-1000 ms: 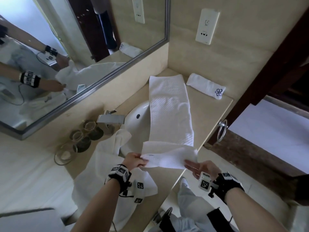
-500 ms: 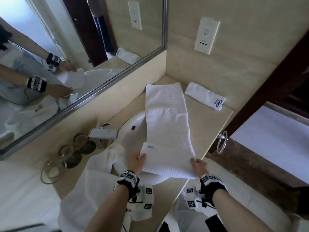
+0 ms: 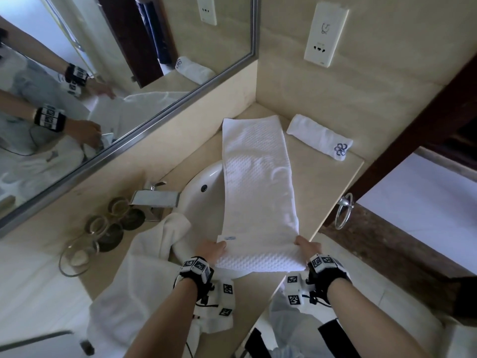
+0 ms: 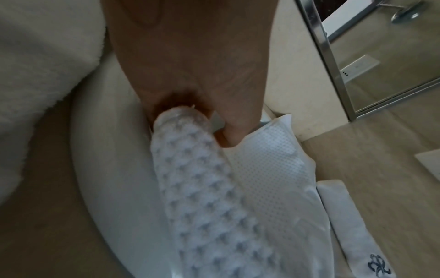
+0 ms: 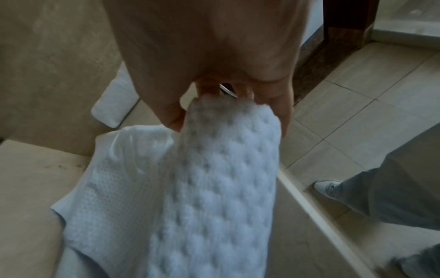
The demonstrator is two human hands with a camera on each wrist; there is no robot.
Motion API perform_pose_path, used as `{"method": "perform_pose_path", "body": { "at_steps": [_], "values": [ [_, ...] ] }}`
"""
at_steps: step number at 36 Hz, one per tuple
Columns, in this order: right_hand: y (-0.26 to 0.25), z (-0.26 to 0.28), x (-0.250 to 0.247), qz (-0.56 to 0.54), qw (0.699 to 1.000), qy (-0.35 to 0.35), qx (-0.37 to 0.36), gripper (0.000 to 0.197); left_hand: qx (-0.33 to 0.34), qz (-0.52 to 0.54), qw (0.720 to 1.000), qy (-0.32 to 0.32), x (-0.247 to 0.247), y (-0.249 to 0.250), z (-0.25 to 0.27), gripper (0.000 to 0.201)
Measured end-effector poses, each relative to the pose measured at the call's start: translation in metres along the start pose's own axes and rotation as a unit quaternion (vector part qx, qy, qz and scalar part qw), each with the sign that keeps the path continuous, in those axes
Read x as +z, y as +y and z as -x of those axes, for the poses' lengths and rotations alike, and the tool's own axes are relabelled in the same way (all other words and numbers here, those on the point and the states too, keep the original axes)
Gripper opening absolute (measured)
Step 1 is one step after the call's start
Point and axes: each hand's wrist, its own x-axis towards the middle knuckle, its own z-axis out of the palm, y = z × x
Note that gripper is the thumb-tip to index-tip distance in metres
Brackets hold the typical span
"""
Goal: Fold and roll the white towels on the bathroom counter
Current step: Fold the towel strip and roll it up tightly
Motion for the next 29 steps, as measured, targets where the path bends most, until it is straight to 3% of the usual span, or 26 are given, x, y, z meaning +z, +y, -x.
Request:
{"method": "perform_pose_path", "body": {
  "at_steps": [5,6,8,11,13,15,18,20,21,24,27,29],
  "values": [
    [0.009,0.002,-0.007,0.004,0.994,-0.088,0.058,0.031,-0.004,0.063,0.998,-0.019,0.004,0.003,-0.003,0.014],
    [0.012,-0.001,-0.006,0.002,0.994,-0.094,0.055,0.034,0.010,0.076,0.997,-0.028,0.005,0.004,-0.001,0.030],
    [0.017,-0.009,-0.005,-0.015,0.994,-0.099,0.045,0.033,0.045,0.079,0.995,-0.040,0.004,0.006,0.000,0.049],
    [0.011,-0.004,-0.007,0.012,0.997,-0.073,0.018,0.021,0.071,0.089,0.993,-0.040,0.002,0.005,0.001,0.034],
    [0.006,0.002,-0.008,0.090,0.993,-0.076,-0.021,0.012,0.056,0.123,0.989,-0.060,0.001,0.004,0.003,0.039],
    [0.000,0.007,-0.015,0.170,0.979,-0.086,-0.073,0.020,0.039,0.166,0.982,-0.078,-0.002,0.005,0.005,0.027],
    [-0.001,0.000,-0.023,0.166,0.971,-0.158,-0.071,0.026,0.030,0.219,0.965,-0.143,-0.014,0.005,0.019,0.019],
    [0.003,-0.003,-0.028,0.090,0.979,-0.178,-0.026,0.025,0.046,0.229,0.956,-0.176,-0.021,0.005,0.025,0.013],
    [0.004,0.005,-0.033,0.054,0.983,-0.176,-0.012,0.022,0.020,0.239,0.951,-0.193,-0.023,0.004,0.025,0.015],
    [0.003,0.019,-0.042,-0.043,0.975,-0.216,0.011,0.010,0.005,0.204,0.955,-0.214,-0.029,0.003,0.026,0.036],
    [0.002,0.025,-0.052,-0.080,0.963,-0.256,-0.016,0.007,0.053,0.169,0.961,-0.212,-0.027,-0.009,0.017,0.050],
    [0.010,0.012,-0.053,-0.109,0.934,-0.329,-0.083,0.028,0.084,0.166,0.961,-0.204,-0.024,-0.013,0.017,0.061]
  ]
}}
